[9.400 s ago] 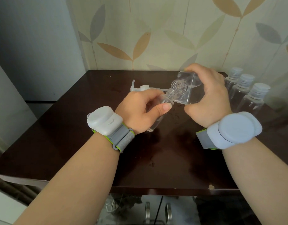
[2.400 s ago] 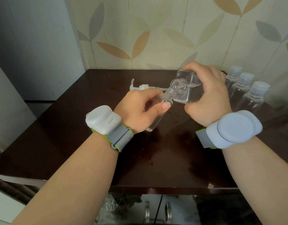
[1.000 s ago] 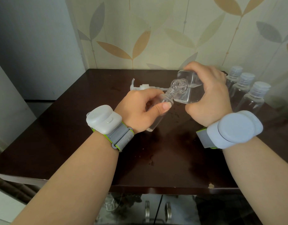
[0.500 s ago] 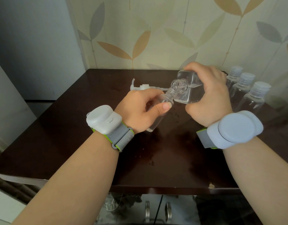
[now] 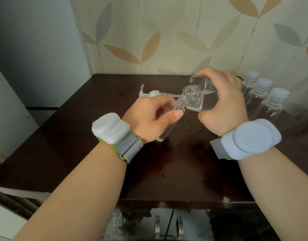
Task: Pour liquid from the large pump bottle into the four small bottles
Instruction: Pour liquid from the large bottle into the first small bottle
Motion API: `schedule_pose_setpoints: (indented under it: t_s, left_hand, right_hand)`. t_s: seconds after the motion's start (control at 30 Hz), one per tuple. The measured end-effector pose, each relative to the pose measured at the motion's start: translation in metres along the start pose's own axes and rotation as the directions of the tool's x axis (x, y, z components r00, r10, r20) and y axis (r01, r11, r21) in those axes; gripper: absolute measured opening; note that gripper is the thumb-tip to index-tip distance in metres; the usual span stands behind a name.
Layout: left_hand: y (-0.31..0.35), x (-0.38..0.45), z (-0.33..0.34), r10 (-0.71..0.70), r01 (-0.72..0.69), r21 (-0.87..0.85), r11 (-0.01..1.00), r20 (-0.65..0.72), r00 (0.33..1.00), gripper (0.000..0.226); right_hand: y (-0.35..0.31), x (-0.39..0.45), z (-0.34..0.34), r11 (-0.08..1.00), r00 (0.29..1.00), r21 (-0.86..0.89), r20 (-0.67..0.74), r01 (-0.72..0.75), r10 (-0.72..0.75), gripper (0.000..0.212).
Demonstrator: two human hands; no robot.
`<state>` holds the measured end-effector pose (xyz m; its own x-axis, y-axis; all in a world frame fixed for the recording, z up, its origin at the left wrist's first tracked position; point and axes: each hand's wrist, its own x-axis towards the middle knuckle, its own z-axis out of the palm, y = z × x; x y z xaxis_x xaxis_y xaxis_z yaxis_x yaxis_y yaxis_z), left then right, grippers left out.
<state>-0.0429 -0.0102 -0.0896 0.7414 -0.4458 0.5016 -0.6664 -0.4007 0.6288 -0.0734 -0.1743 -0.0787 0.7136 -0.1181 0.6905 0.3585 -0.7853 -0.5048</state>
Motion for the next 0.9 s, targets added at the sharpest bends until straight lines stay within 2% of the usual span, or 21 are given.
schedule_pose_setpoints:
  t_s: [0.9]
  left_hand:
    - [0.0001,-0.0001,0.0,0.012,-0.012,0.002,1.0,-0.005,1.0,0.036]
  right_hand:
    - [0.0005,0.0001,0.0,1.0,1.0,0.001,-0.001,0.014,-0.014,0.055]
